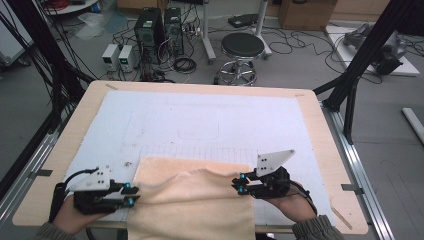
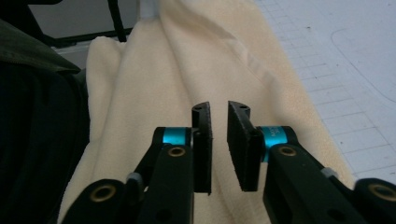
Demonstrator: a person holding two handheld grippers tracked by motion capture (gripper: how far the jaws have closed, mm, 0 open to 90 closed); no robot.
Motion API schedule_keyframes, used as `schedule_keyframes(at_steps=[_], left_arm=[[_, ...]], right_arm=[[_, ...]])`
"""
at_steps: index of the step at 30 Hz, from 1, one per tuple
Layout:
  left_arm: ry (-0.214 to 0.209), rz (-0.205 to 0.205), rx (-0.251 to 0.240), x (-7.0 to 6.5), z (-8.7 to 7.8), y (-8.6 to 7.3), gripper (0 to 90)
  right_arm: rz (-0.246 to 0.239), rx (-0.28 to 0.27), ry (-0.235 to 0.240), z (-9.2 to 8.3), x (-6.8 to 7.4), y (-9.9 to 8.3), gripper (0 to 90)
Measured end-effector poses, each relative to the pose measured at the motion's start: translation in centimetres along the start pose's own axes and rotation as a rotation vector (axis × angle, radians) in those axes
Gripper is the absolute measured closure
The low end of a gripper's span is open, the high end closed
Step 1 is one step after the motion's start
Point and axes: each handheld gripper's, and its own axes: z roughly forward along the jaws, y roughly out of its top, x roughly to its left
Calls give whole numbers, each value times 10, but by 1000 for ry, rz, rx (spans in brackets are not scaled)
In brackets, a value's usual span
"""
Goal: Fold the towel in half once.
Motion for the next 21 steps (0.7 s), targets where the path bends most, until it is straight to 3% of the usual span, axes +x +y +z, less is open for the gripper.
schedule_keyframes(at_steps=[3, 6, 8, 11, 17, 19, 21], left_arm=[[32, -26, -18, 8, 0, 1, 643], [94, -52, -25, 25, 8, 6, 621], [140, -54, -7, 35, 17, 8, 599], [172, -77, 4, 48, 30, 6, 571], [136, -86, 97, 59, 60, 3, 573], [122, -73, 123, 57, 69, 3, 622], [118, -29, 116, 53, 71, 2, 748]], right_arm=[[17, 6, -25, 3, -9, -1, 749], [35, 11, -92, 12, -26, -1, 671], [64, 43, -118, 20, -37, -2, 623], [74, 115, -146, 34, -49, -7, 589], [124, 164, -193, 55, -62, -24, 592], [141, 174, -183, 62, -64, -31, 659], [136, 145, -172, 64, -63, -34, 771]])
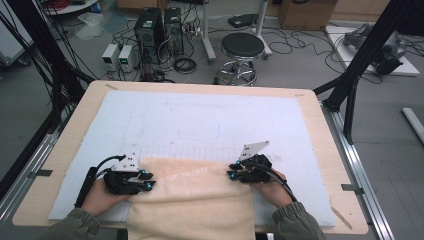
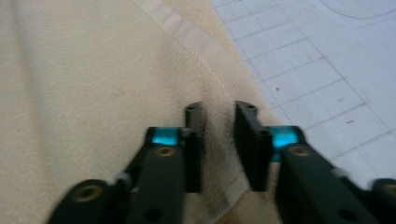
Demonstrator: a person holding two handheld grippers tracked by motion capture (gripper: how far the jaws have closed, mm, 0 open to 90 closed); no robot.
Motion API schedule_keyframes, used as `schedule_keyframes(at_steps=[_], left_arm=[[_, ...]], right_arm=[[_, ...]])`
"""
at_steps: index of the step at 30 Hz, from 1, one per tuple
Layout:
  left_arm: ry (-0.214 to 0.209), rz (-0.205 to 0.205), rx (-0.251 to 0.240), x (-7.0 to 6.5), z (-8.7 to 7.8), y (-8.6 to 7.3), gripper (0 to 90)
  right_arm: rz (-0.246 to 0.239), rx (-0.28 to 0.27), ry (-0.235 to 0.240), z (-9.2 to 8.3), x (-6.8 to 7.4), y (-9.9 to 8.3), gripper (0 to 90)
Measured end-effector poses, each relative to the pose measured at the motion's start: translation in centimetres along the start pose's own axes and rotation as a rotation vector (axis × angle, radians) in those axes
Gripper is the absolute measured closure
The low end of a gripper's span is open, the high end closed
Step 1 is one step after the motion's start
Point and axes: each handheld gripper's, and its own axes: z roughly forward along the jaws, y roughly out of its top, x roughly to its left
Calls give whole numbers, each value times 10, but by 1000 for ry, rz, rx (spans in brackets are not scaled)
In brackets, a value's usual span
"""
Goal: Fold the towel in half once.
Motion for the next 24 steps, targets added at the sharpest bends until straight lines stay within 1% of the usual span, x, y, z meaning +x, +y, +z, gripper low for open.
schedule_keyframes(at_steps=[1, 2, 3, 4, 5, 6, 7, 8, 9, 10, 11, 12, 13, 14, 16, 18, 19, 20, 21, 22, 23, 24], left_arm=[[13, 7, -4, -2, 0, 1, 801], [19, 14, 1, -2, -2, 1, 842], [17, 8, -4, -3, -4, 2, 865], [18, 3, -16, -4, -7, 3, 874], [8, 0, -38, -7, -11, 5, 876], [-12, 4, -63, -11, -18, 7, 877], [-38, 12, -97, -17, -27, 10, 876], [-65, 24, -128, -24, -36, 12, 870], [-87, 39, -150, -30, -44, 14, 849], [-90, 56, -157, -34, -50, 15, 801], [-79, 65, -153, -36, -54, 16, 739], [-70, 69, -147, -36, -56, 16, 716], [-58, 66, -146, -34, -57, 17, 704], [-49, 52, -152, -31, -57, 17, 693], [-28, 30, -164, -25, -55, 17, 668], [1, 20, -156, -16, -50, 16, 660], [21, 6, -149, -12, -46, 16, 652], [46, -1, -141, -7, -42, 15, 641], [69, -15, -140, -2, -38, 14, 631], [102, -31, -134, 4, -34, 13, 621], [128, -55, -126, 10, -31, 12, 602], [152, -72, -116, 17, -27, 11, 584]], right_arm=[[-6, -6, 6, -1, 1, 0, 813], [-17, -4, 6, -2, 2, 1, 830], [-29, -6, 4, -4, 4, 2, 840], [-29, -15, 12, -7, 5, 2, 844], [-28, -19, 25, -11, 7, 2, 845], [-33, -26, 40, -17, 12, 3, 846], [-40, -50, 82, -26, 19, 4, 845], [-52, -81, 134, -36, 27, 4, 837], [-75, -106, 163, -48, 37, 4, 816], [-107, -132, 166, -57, 45, 5, 775], [-114, -153, 168, -65, 49, 5, 748], [-107, -163, 161, -71, 49, 5, 733], [-104, -161, 146, -73, 47, 5, 730], [-86, -155, 138, -73, 43, 5, 723], [-67, -152, 120, -69, 35, 4, 697], [-57, -132, 80, -63, 27, 5, 670], [-50, -128, 50, -59, 22, 5, 656], [-32, -119, 35, -56, 17, 5, 646], [-25, -111, 18, -52, 11, 5, 626], [-17, -97, -2, -47, 6, 5, 599], [-10, -82, -22, -43, 1, 5, 580], [-6, -64, -33, -39, -3, 4, 561]])
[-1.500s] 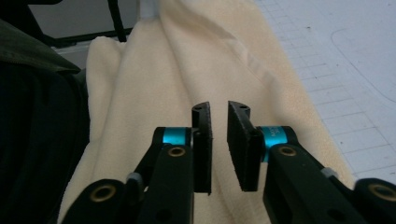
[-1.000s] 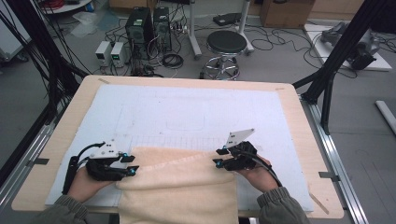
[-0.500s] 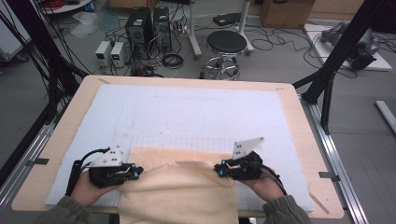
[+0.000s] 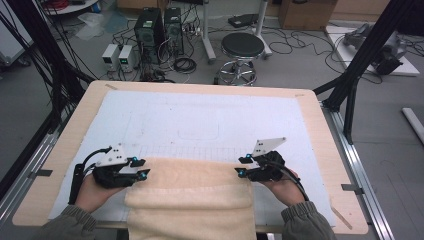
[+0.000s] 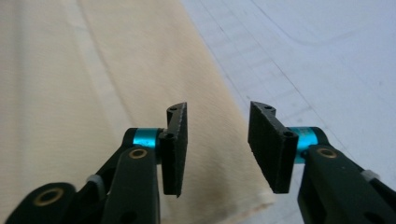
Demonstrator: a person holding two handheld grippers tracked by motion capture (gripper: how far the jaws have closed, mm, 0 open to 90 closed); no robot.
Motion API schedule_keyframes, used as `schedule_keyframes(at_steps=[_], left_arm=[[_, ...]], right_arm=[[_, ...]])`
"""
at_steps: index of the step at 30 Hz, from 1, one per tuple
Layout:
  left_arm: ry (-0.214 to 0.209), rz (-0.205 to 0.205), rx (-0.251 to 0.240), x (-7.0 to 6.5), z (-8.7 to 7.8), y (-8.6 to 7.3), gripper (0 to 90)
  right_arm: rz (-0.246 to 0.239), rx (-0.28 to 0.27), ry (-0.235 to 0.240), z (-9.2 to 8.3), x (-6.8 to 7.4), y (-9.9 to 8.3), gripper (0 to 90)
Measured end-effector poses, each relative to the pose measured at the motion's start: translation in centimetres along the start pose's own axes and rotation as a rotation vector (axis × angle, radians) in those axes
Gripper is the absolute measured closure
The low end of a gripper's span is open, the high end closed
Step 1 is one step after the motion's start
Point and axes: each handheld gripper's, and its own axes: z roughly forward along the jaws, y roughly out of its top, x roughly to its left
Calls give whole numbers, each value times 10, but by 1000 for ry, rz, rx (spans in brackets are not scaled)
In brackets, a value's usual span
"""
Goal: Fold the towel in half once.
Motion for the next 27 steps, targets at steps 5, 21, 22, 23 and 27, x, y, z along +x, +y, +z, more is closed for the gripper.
schedule_keyframes(at_steps=[5, 21, 22, 23, 27], left_arm=[[94, -61, 66, 23, 16, -6, 494], [14, -103, 100, 33, 35, -8, 828], [39, -117, 83, 36, 36, -5, 832], [59, -132, 67, 41, 36, -2, 835], [131, -194, 9, 64, 43, 25, 837]], right_arm=[[34, 59, -26, 14, -12, -7, 481], [94, 85, 102, 27, -25, -17, 838], [88, 87, 85, 27, -25, -13, 843], [82, 81, 64, 27, -28, -10, 845], [85, 46, -26, 26, -53, 15, 848]])
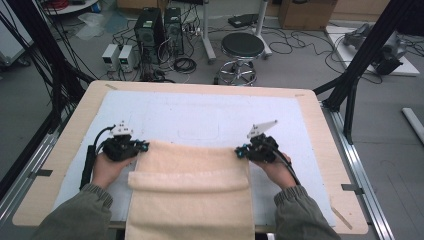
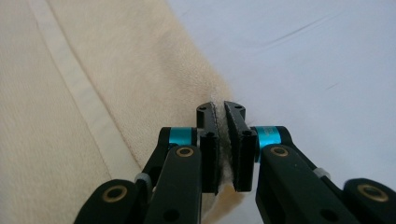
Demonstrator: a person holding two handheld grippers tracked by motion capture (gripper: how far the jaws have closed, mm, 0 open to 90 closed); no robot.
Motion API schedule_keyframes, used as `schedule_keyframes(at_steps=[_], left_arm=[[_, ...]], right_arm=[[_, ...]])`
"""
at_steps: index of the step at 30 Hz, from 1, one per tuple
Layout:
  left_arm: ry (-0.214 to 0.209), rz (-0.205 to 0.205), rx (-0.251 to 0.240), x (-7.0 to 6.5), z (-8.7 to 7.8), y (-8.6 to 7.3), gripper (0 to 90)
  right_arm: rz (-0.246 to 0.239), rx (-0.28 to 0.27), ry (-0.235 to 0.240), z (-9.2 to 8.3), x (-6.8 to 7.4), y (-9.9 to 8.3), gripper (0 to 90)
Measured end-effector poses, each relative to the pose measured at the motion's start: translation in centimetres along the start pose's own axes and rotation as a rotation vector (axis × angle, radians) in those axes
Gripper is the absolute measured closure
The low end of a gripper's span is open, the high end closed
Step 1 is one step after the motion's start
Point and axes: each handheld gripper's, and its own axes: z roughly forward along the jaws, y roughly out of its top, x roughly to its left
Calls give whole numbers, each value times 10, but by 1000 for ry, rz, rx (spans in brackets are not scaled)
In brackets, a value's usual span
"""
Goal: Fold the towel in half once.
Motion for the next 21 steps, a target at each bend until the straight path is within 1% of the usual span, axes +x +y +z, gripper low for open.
schedule_keyframes(at_steps=[1, 2, 4, 5, 7, 8, 9, 10, 11, 12, 13, 14, 15, 16, 17, 18, 19, 21], left_arm=[[20, -7, -9, 4, 3, 10, 837], [37, -9, -10, 9, 5, 20, 837], [66, -20, -34, 17, 9, 40, 837], [75, -21, -45, 21, 11, 51, 837], [110, -1, -45, 25, 13, 70, 837], [118, 6, -49, 27, 14, 78, 837], [125, 14, -55, 27, 16, 84, 836], [130, 21, -53, 28, 18, 88, 830], [132, 19, -45, 29, 20, 88, 808], [140, 18, -32, 29, 23, 87, 746], [142, 19, -10, 29, 25, 84, 671], [138, 24, 4, 29, 27, 80, 636], [130, 31, 9, 29, 27, 75, 618], [121, 22, 9, 29, 28, 69, 608], [120, 18, 11, 29, 28, 64, 592], [114, 16, 16, 28, 27, 59, 573], [101, 13, 13, 28, 27, 54, 559], [68, 12, 10, 26, 27, 46, 549]], right_arm=[[9, -13, -17, 0, -9, 8, 848], [22, -11, -32, -1, -18, 16, 848], [49, -44, -59, -5, -36, 29, 848], [61, -50, -71, -6, -44, 35, 848], [57, -58, -109, -9, -55, 49, 848], [58, -51, -124, -11, -60, 56, 848], [49, -55, -144, -14, -65, 63, 847], [60, -65, -154, -16, -69, 67, 838], [63, -82, -169, -17, -73, 69, 798], [84, -84, -174, -16, -77, 69, 713], [101, -87, -176, -14, -78, 68, 647], [105, -82, -174, -12, -79, 66, 605], [117, -67, -163, -10, -78, 63, 589], [104, -63, -156, -9, -75, 61, 576], [85, -60, -161, -7, -72, 58, 553], [79, -54, -171, -6, -68, 56, 529], [79, -51, -168, -5, -65, 53, 525], [64, -39, -153, -1, -59, 46, 511]])
